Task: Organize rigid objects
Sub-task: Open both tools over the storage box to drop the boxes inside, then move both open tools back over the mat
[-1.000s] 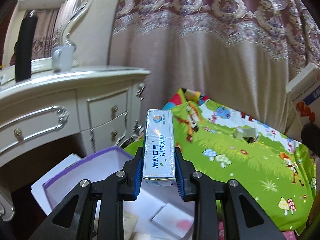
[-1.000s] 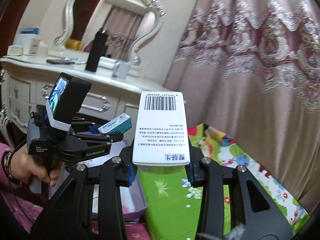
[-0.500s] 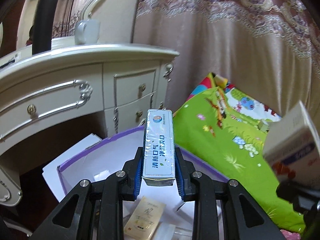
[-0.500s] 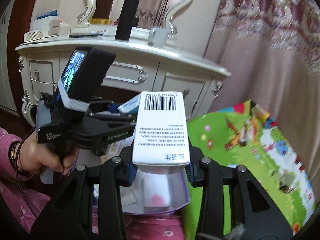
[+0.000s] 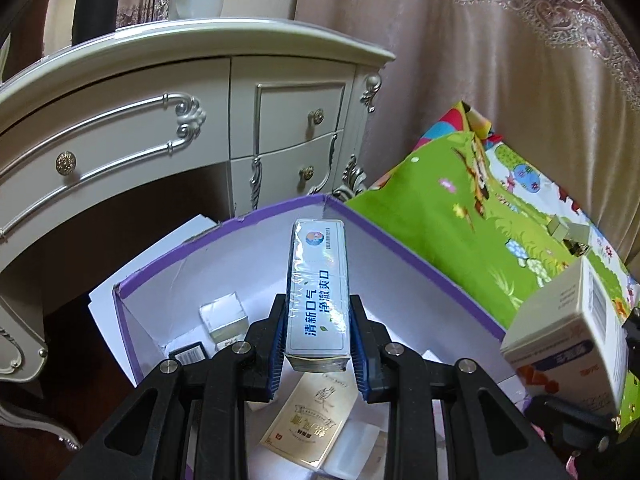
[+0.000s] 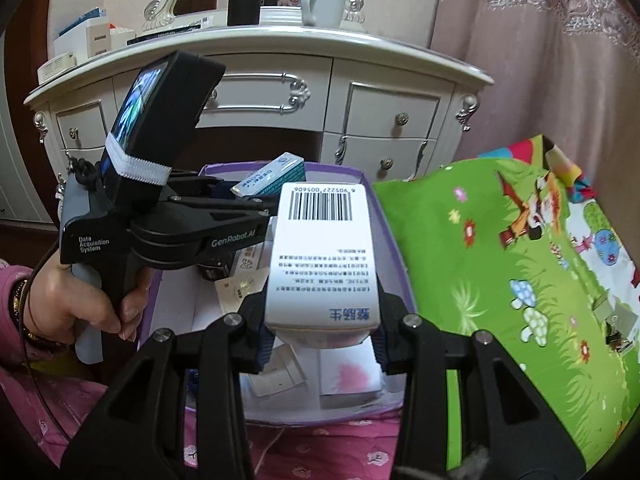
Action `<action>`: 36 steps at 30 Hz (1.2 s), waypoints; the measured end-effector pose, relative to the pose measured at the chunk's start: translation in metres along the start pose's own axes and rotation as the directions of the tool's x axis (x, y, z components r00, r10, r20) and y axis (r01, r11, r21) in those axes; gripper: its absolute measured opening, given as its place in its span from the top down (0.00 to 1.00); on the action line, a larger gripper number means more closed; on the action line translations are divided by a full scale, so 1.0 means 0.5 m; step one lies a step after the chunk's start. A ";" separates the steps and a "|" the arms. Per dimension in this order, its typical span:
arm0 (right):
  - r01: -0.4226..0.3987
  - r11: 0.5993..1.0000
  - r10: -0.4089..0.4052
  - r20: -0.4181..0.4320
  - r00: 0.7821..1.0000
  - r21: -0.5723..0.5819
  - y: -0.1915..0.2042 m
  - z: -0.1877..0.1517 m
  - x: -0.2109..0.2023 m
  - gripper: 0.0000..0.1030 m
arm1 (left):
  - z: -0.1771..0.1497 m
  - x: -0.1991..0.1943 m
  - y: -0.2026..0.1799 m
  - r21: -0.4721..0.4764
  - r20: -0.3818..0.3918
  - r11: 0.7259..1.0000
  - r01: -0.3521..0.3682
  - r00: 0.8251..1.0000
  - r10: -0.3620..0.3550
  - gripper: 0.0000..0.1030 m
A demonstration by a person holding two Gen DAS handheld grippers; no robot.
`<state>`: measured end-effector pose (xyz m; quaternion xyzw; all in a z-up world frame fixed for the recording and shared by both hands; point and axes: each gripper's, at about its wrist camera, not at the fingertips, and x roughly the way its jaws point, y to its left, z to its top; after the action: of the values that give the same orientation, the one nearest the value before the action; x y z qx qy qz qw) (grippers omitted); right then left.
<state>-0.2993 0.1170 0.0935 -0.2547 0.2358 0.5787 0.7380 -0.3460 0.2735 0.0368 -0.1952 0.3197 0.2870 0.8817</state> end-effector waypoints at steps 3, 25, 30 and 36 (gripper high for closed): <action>-0.031 1.000 0.031 -0.013 0.999 -0.005 0.003 -0.005 0.010 0.58 | 0.001 0.009 0.000 0.002 -0.019 0.999 -0.032 0.999 0.032 0.70; 0.295 0.697 -0.236 -0.179 0.955 0.653 -0.454 -0.300 -0.117 0.27 | 0.072 0.182 -0.517 0.350 -0.209 0.891 0.289 0.951 -0.227 0.09; 0.421 0.666 -0.336 -0.255 0.906 0.616 -0.570 -0.363 -0.172 0.18 | 0.097 0.316 -0.679 0.470 -0.217 0.848 0.245 0.963 -0.158 0.09; 0.493 0.571 -0.340 -0.357 0.870 0.657 -0.709 -0.443 -0.169 0.17 | 0.157 0.399 -0.746 0.494 -0.214 0.825 0.274 0.958 -0.190 0.07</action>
<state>0.0159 -0.1598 0.0164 -0.0415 0.4492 0.2171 0.8657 0.0509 0.1079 0.0184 -0.0096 0.4265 0.0646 0.9021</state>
